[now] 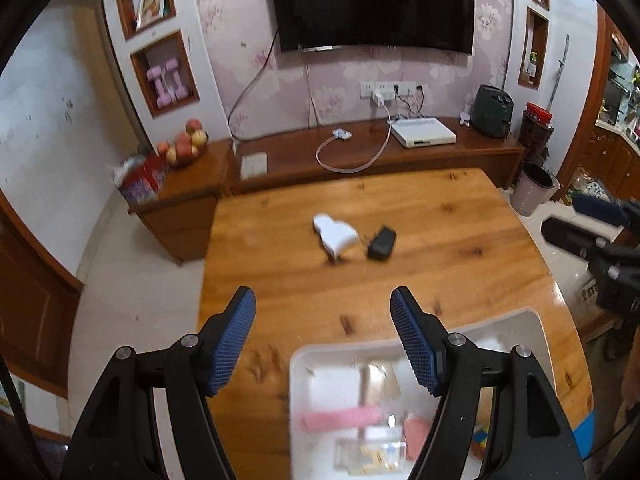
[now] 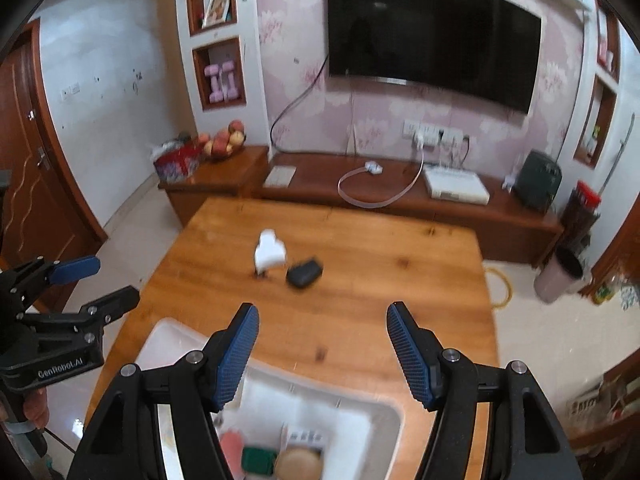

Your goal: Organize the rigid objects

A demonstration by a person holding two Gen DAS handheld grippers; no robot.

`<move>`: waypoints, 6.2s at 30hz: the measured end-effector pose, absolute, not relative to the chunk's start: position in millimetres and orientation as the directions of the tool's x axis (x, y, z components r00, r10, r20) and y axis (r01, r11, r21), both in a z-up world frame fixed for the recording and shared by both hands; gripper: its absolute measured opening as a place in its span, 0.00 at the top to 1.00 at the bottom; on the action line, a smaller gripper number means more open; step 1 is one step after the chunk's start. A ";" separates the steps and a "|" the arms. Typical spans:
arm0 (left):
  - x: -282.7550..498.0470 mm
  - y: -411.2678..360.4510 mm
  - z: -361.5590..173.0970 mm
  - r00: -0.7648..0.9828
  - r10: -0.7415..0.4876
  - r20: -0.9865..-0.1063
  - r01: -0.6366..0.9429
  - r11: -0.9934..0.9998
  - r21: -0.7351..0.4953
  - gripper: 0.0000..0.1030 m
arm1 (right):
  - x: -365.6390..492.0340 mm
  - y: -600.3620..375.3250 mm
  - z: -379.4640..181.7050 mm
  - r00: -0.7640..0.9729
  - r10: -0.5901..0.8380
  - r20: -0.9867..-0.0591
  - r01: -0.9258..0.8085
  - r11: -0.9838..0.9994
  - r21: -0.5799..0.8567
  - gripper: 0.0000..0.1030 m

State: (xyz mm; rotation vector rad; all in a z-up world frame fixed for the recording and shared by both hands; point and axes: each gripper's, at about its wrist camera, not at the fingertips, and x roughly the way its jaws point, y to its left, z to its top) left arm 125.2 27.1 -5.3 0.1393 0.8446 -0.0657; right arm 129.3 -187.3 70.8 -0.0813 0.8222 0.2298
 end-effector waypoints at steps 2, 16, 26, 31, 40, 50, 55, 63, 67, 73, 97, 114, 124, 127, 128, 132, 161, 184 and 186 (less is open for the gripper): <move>137.6 27.9 3.9 0.661 -0.002 -0.750 0.114 0.989 0.098 0.29 | 143.4 -187.5 84.1 0.669 0.177 -0.722 -0.244 0.970 0.011 0.35; 281.7 48.3 -41.2 0.475 0.028 -0.880 -0.007 1.000 0.028 0.23 | 260.5 -174.0 81.7 0.611 0.204 -0.765 -0.352 0.936 -0.032 0.27; 362.9 31.9 -148.5 0.261 -0.057 -0.964 -0.130 0.987 -0.093 0.23 | 329.1 -140.8 -46.2 0.409 0.254 -0.876 -0.492 0.871 0.023 0.27; 377.5 17.9 -178.6 0.221 -0.090 -0.971 -0.164 0.978 -0.128 0.23 | 339.6 -118.8 -95.4 0.322 0.270 -0.907 -0.580 0.814 0.036 0.27; 387.4 26.0 -213.6 0.181 -0.136 -0.974 -0.259 0.949 -0.180 0.24 | 345.4 -103.0 -140.8 0.267 0.272 -0.924 -0.637 0.770 0.043 0.27; 379.1 29.9 -210.6 0.219 -0.075 -0.973 -0.251 0.959 -0.130 0.35 | 350.9 -102.0 -159.9 0.253 0.268 -0.930 -0.644 0.764 0.045 0.38; 373.6 30.1 -210.5 0.211 -0.053 -0.976 -0.231 0.968 -0.102 0.43 | 353.1 -104.9 -158.7 0.253 0.264 -0.931 -0.626 0.778 0.050 0.38; 359.7 31.4 -197.0 0.222 -0.053 -0.973 -0.202 0.974 -0.100 0.43 | 345.6 -120.3 -137.0 0.311 0.243 -0.919 -0.603 0.798 0.007 0.38; 344.2 28.4 -164.2 0.266 -0.066 -0.962 -0.166 0.980 -0.113 0.43 | 338.0 -135.3 -112.4 0.353 0.245 -0.903 -0.576 0.817 -0.003 0.38; 303.9 17.3 -103.2 0.332 -0.096 -0.938 -0.067 0.990 -0.125 0.43 | 314.7 -168.1 -61.2 0.429 0.262 -0.864 -0.515 0.857 0.004 0.38; 56.4 24.5 -91.4 0.314 -0.227 -0.922 0.120 0.973 -0.199 0.43 | 61.6 -188.1 -2.3 0.482 0.342 -0.807 -0.322 0.925 0.199 0.38; 13.2 14.6 -151.3 0.301 -0.176 -0.937 0.163 0.978 -0.132 0.43 | 92.1 -141.6 -98.5 0.278 0.199 -0.940 -0.240 0.962 0.132 0.38; 11.0 10.7 -161.4 0.333 -0.154 -0.930 0.164 0.981 -0.103 0.34 | 84.7 -147.4 -85.5 0.292 0.267 -0.918 -0.254 0.947 0.194 0.37; 5.0 8.8 -153.5 0.377 -0.132 -0.917 0.170 0.983 -0.071 0.34 | 73.9 -144.7 -70.8 0.334 0.261 -0.906 -0.282 0.945 0.168 0.36; 4.7 8.1 -152.0 0.386 -0.125 -0.914 0.170 0.983 -0.062 0.34 | 68.9 -143.8 -65.3 0.350 0.260 -0.900 -0.290 0.943 0.160 0.36; -0.6 7.2 -142.7 0.418 -0.108 -0.902 0.175 0.984 -0.037 0.34 | 51.3 -141.2 -45.4 0.400 0.262 -0.878 -0.312 0.940 0.139 0.32; -18.4 -2.1 -52.9 0.557 -0.084 -0.826 0.158 0.987 0.006 0.19 | -30.9 -179.1 36.6 0.544 0.198 -0.816 -0.195 0.975 0.107 0.31; -36.7 -9.0 -35.9 0.630 -0.034 -0.776 0.065 0.998 0.009 0.19 | -62.0 -188.6 66.9 0.690 0.056 -0.722 -0.072 0.997 0.008 0.22; -36.4 -9.0 -35.9 0.630 -0.031 -0.776 0.062 0.998 0.010 0.19 | -61.6 -189.5 66.4 0.687 0.057 -0.724 -0.070 0.998 0.012 0.22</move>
